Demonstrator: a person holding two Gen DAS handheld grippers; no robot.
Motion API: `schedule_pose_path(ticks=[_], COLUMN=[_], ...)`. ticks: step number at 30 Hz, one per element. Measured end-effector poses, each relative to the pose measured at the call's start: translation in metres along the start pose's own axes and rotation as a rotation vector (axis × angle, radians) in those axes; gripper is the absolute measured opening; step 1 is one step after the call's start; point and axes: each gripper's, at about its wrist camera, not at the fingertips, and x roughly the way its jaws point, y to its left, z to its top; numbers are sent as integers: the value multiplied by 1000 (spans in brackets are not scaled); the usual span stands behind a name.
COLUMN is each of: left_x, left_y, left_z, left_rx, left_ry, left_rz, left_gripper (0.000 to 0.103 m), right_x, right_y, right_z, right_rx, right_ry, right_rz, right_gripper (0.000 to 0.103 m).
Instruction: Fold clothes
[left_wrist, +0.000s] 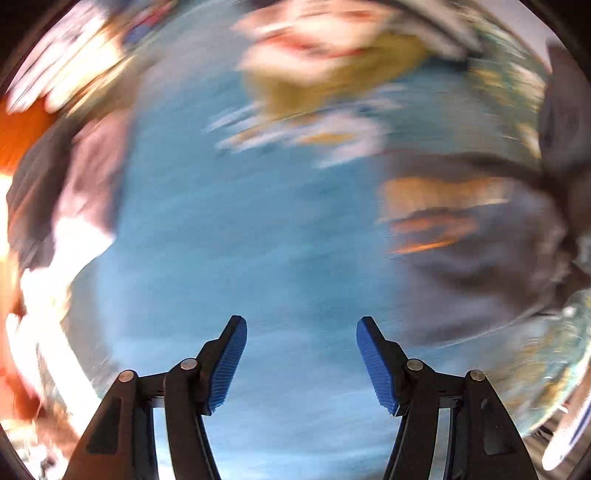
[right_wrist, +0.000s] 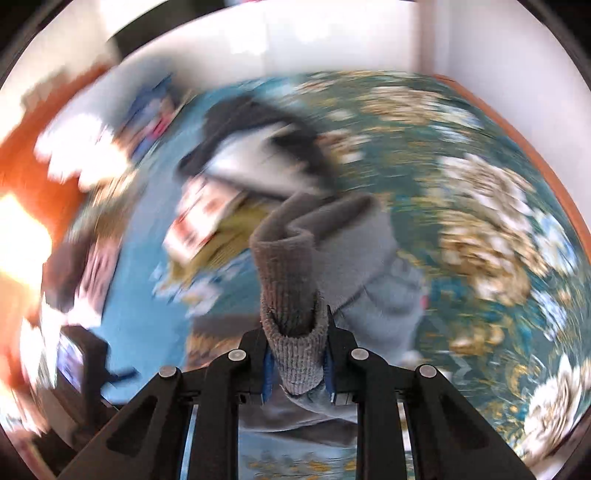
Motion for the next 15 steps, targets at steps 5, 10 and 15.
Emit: schedule_pose_path(ticks=[5,10,15], left_x=[-9,2,38], left_y=[96,148,146], left_z=[-13,-22,-28], left_rx=[-162,-183,-31], left_ry=[-4,35,128], left_rz=[33,116,258], left_gripper=[66,66,66], right_x=[75,93,71], right_y=[98,121,116], right_z=[-42,-68,-69], right_rx=[-256,-321,-273], right_ry=[155,211,233], right_rz=[-80,-120,28], right_gripper=[22,44,54])
